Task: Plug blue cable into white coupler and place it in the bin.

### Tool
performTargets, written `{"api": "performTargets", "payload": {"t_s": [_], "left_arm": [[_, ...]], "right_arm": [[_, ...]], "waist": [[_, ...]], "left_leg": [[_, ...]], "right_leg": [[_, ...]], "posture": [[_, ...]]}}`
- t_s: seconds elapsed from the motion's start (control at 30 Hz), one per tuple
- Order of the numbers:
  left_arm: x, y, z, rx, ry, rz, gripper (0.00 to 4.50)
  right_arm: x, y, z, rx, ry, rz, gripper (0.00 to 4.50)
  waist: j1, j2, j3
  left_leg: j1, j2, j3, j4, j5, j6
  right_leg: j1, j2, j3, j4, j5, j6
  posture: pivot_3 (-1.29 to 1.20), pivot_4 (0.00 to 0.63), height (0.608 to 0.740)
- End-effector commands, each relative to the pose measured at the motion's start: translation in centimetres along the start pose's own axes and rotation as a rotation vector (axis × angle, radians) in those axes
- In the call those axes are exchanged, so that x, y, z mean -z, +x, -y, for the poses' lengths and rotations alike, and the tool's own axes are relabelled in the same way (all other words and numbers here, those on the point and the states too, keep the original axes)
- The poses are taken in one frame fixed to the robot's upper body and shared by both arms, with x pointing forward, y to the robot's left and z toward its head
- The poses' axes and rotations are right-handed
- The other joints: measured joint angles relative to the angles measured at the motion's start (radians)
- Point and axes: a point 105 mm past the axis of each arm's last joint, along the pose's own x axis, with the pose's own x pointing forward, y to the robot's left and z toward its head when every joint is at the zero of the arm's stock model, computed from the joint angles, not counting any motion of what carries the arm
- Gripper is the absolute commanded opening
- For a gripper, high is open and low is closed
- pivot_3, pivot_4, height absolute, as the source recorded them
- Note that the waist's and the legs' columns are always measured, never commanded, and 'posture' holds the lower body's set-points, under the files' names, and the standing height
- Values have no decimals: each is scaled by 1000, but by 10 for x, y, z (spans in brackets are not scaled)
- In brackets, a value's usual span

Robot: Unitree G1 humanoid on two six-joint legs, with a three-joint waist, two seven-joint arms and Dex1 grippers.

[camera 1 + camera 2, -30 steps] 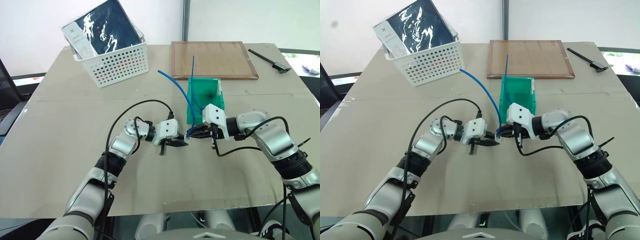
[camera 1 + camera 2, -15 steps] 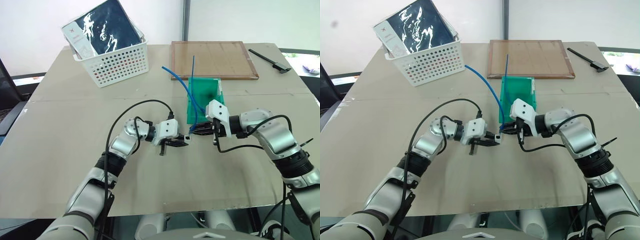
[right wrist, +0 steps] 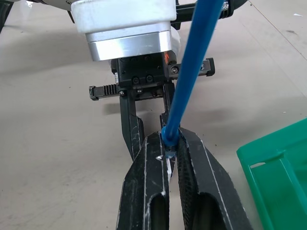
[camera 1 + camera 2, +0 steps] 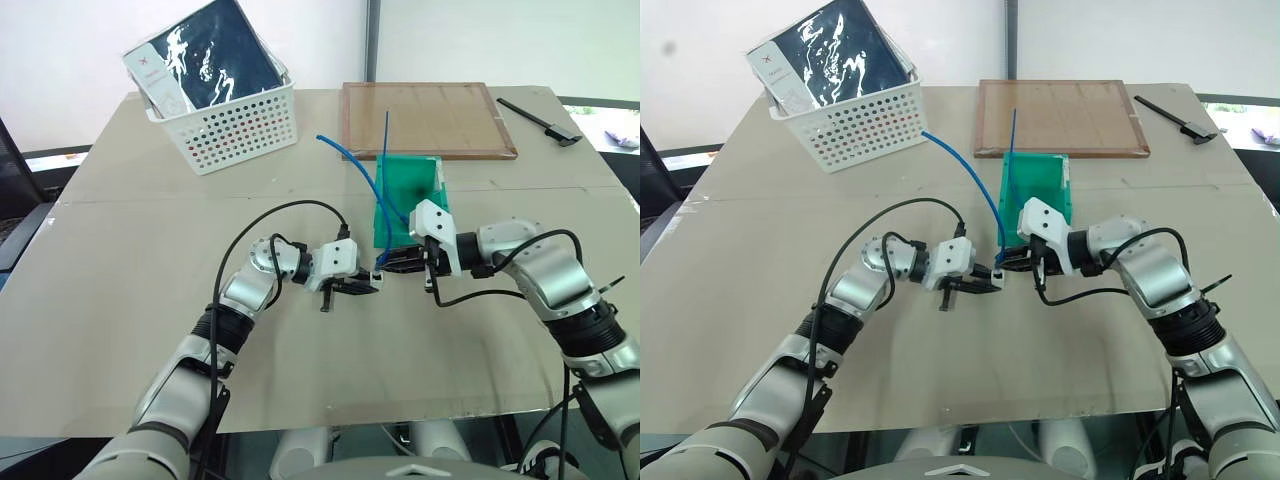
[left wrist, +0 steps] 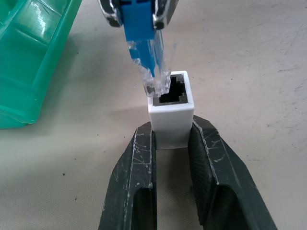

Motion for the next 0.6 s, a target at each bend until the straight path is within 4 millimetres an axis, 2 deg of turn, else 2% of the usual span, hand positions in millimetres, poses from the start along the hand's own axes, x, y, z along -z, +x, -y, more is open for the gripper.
{"api": "performTargets", "payload": {"t_s": [0.03,0.43,0.6], "left_arm": [[0,5,7,40,8,-4,367],[1,5,7,43,12,-6,367],[1,4,7,43,16,-7,367]], "right_arm": [[-8,-3,-5,-16,-35,12,0],[6,-5,-5,-18,-56,-58,0],[12,-4,-2,-23,-126,-123,0]], "waist": [[0,0,0],[0,0,0],[-1,0,0]], "left_leg": [[0,0,0,0,0,0],[0,0,0,0,0,0],[0,0,0,0,0,0]], "right_leg": [[0,0,0,0,0,0],[0,0,0,0,0,0],[0,0,0,0,0,0]], "posture": [[0,150,740],[0,150,740],[0,150,740]]}}
